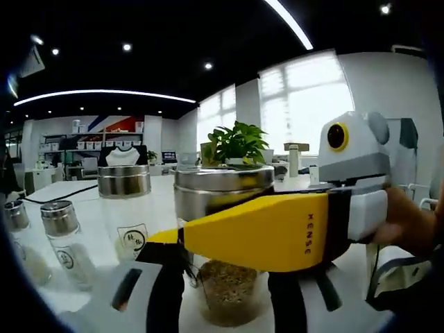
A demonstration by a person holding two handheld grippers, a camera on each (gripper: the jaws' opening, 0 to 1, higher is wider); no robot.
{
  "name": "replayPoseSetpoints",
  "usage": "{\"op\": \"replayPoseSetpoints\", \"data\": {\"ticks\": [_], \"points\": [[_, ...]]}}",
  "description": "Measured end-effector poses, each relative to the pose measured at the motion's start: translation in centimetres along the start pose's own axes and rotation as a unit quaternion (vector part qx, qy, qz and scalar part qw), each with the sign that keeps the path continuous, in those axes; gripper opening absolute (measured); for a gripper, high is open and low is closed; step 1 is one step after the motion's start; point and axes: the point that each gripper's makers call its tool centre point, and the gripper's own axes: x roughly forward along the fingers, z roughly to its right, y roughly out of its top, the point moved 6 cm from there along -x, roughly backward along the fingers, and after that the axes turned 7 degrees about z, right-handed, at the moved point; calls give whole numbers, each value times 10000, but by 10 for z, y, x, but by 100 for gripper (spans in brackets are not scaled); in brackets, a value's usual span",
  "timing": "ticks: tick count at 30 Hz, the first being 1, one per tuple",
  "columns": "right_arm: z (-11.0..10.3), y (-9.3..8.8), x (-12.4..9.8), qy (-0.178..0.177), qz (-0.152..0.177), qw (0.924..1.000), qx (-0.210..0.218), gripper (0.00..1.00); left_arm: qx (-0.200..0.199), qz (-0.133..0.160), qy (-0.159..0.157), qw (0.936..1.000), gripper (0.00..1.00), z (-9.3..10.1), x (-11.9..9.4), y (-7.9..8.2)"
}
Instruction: Rotate the seasoning bottle until the label or dispensing opening points toward the visible target arrow and the bottle remains upright within the marked orientation range
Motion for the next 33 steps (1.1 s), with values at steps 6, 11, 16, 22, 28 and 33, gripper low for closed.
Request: {"op": "replayPoseSetpoints", "data": {"ticks": [6, 11, 16, 22, 28, 33], "points": [[-8, 6, -3, -273, -134, 9991, -299, 40, 74, 109, 383, 9992, 48, 1, 0, -1], [-13, 9, -2, -500, -148, 9981, -327, 40, 243, 105, 813, 9963, 48, 4, 0, -2], [-19, 10, 0, -853, -141, 9935, -737, 42, 398, 86, 985, 9943, 48, 5, 1, -3], [-20, 7, 4, -1099, -100, 9901, -871, 42, 426, 229, 1441, 9884, 48, 7, -1, -5], [-17, 7, 5, -1302, -49, 9871, -932, 40, 495, 274, 1627, 9850, 48, 8, -1, -5], [-17, 7, 5, -1357, 23, 9862, -949, 40, 485, 266, 1656, 9846, 48, 8, -2, -5]]}}
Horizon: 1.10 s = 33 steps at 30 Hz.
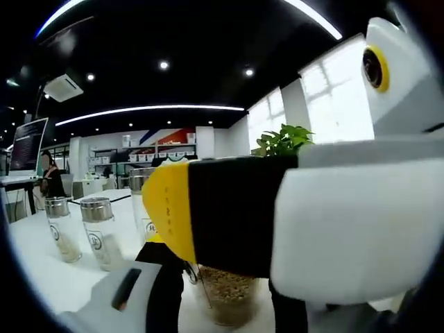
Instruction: Rotate the seasoning bottle until the label or dispensing opening points toward the visible target arrow and the bottle remains upright within the marked orientation range
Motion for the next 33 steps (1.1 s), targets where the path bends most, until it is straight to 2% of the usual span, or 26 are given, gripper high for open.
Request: {"op": "replayPoseSetpoints", "data": {"ticks": [4, 9, 14, 18, 20, 21, 22, 33], "points": [[1, -1, -1, 91, 75, 9999, -91, 39, -9, -80, -167, 9998, 48, -1, 1, -1], [5, 0, 0, 330, 112, 9994, -57, 39, -284, -253, -408, 9984, 48, -4, 0, -5], [9, -1, 4, 907, 66, 9959, -22, 39, -336, -369, -543, 9973, 47, -6, 1, -7], [11, 0, 6, 1392, -75, 9902, 85, 39, -306, -456, -691, 9961, 47, -7, 1, -7], [12, -1, 7, 1718, -134, 9849, 154, 39, -310, -482, -697, 9959, 47, -7, 1, -7], [14, -1, 8, 1766, -144, 9841, 91, 39, -312, -500, -711, 9957, 47, -8, 0, -8], [14, -1, 8, 1994, -208, 9797, 78, 39, -312, -522, -733, 9955, 47, -8, 1, -7], [20, 0, 11, 2720, -311, 9617, 154, 39, -26, -642, -1079, 9921, 47, -9, -1, -5]]}}
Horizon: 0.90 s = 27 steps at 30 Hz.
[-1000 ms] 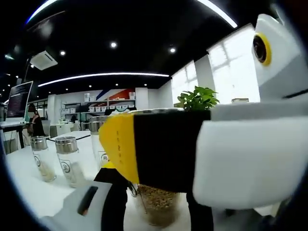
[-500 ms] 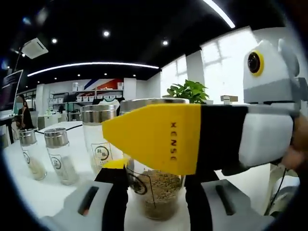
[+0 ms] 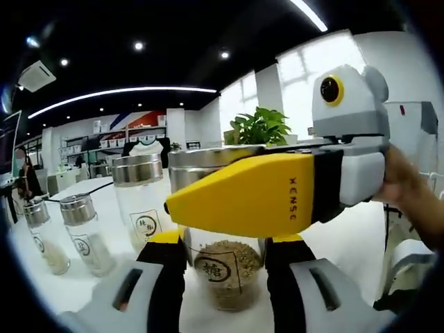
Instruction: Rotate the seasoning bottle until the label or dispensing opening points toward the visible target arrow and the bottle remains upright within the marked orientation range
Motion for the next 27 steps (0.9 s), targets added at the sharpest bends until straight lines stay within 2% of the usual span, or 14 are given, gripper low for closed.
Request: {"op": "replayPoseSetpoints", "data": {"ticks": [6, 13, 19, 23, 25, 27], "points": [[3, 0, -1, 256, -40, 9997, 19, 39, 187, -1, -224, 9996, 47, 0, 0, 2], [6, 1, -2, 258, -41, 9996, 53, 39, 151, 49, -227, 9996, 47, 0, 2, 2], [9, 0, -4, 48, -96, 9994, 327, 40, 47, 42, 78, 9999, 46, 2, 5, 2], [10, 2, -9, -216, -174, 9994, 208, 39, 15, 84, 296, 9995, 46, 4, 9, 2], [9, 4, -13, -332, -203, 9992, 91, 37, 0, 154, 596, 9981, 46, 4, 9, 2], [8, 7, -19, -464, -183, 9988, 24, 36, -3, 201, 608, 9979, 46, 6, 11, 1]]}}
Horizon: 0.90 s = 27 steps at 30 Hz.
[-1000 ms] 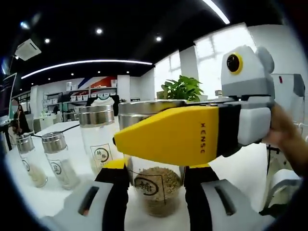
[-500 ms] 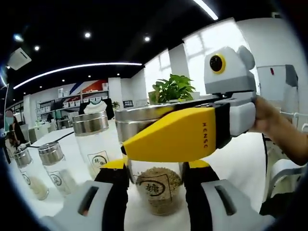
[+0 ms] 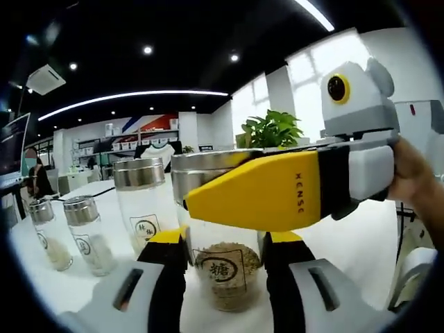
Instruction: Rotate the seasoning bottle until the label or dispensing opening points toward the visible target arrow and the bottle remains upright within the marked orientation range
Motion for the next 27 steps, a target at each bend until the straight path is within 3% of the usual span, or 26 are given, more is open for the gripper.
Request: {"op": "replayPoseSetpoints", "data": {"ticks": [6, 14, 27], "points": [[6, 7, -18, -312, 286, 9990, 114, 33, -18, -14, 95, 10000, 46, 1, 10, 1], [10, 2, -38, -664, 46, 9978, 34, 36, 12, -29, 291, 9996, 46, 3, 26, 0], [20, 2, -54, -979, 154, 9950, 144, 36, -6, -76, 388, 9992, 46, 2, 56, -1]]}}
